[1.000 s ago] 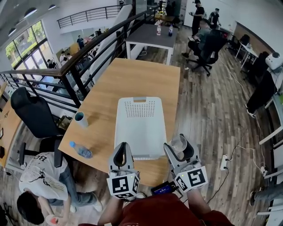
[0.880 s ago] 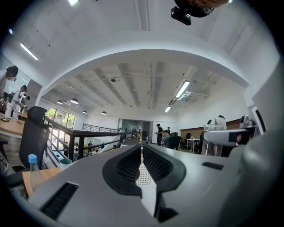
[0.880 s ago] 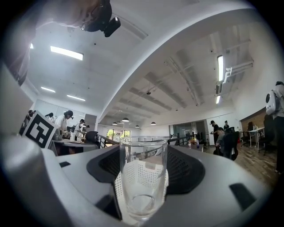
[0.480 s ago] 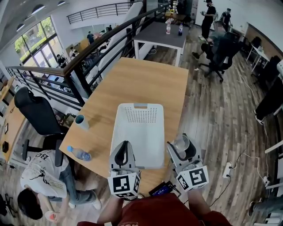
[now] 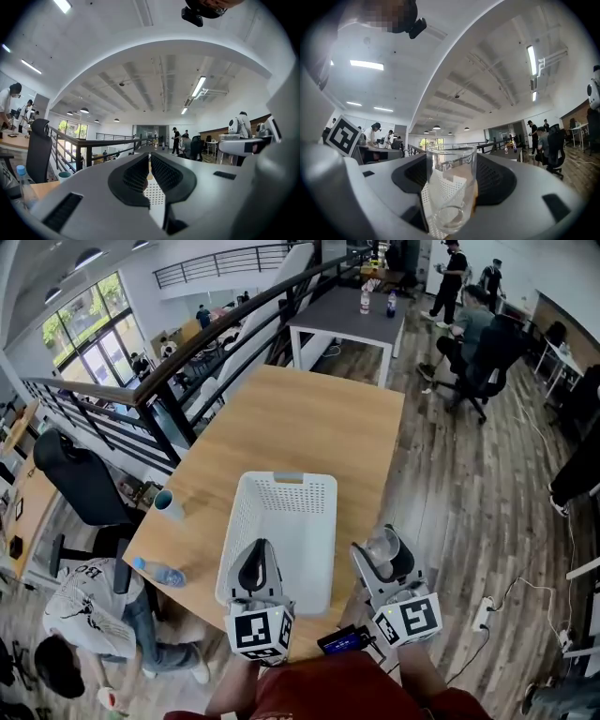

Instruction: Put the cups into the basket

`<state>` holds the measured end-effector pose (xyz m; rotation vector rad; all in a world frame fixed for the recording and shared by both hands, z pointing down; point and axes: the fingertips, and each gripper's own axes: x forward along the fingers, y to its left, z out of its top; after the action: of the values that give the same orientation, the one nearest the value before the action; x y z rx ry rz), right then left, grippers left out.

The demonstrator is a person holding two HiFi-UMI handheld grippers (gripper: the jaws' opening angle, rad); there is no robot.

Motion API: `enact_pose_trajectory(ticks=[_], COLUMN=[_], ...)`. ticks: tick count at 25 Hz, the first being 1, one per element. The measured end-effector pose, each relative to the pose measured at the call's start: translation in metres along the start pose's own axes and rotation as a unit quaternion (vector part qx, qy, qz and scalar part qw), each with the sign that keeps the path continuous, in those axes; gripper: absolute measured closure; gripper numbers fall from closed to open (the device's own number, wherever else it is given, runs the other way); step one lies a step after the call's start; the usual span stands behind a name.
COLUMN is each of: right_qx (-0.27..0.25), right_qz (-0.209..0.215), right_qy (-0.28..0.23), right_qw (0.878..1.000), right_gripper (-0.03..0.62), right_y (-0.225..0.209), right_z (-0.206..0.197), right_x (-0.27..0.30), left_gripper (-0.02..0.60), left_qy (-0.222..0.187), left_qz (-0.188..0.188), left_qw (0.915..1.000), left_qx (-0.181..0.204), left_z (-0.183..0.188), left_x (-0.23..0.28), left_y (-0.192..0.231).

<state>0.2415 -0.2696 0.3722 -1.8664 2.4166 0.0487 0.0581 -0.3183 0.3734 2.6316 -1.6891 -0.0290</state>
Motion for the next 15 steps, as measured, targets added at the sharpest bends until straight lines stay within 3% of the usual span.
enact_pose_trajectory(ticks=[7,15], right_qx=[0.003,0.000], right_qz=[0.031,0.060], right_qy=[-0.004,-0.007], right_qw=[1.000,0.998], right_gripper=[0.310,0.310], right_y=[-0.013,0.013], right_z=[0.003,0.012], right_x=[0.018,0.050], left_gripper=[0.560,0.560], left_qy=[0.006,0.010], left_qz=[0.033,0.043], left_qw=[0.9994,0.9990], left_qx=[0.006,0.005], left_z=[0.001,0.003], left_x=[0.005,0.000], left_y=[0.000,0.022])
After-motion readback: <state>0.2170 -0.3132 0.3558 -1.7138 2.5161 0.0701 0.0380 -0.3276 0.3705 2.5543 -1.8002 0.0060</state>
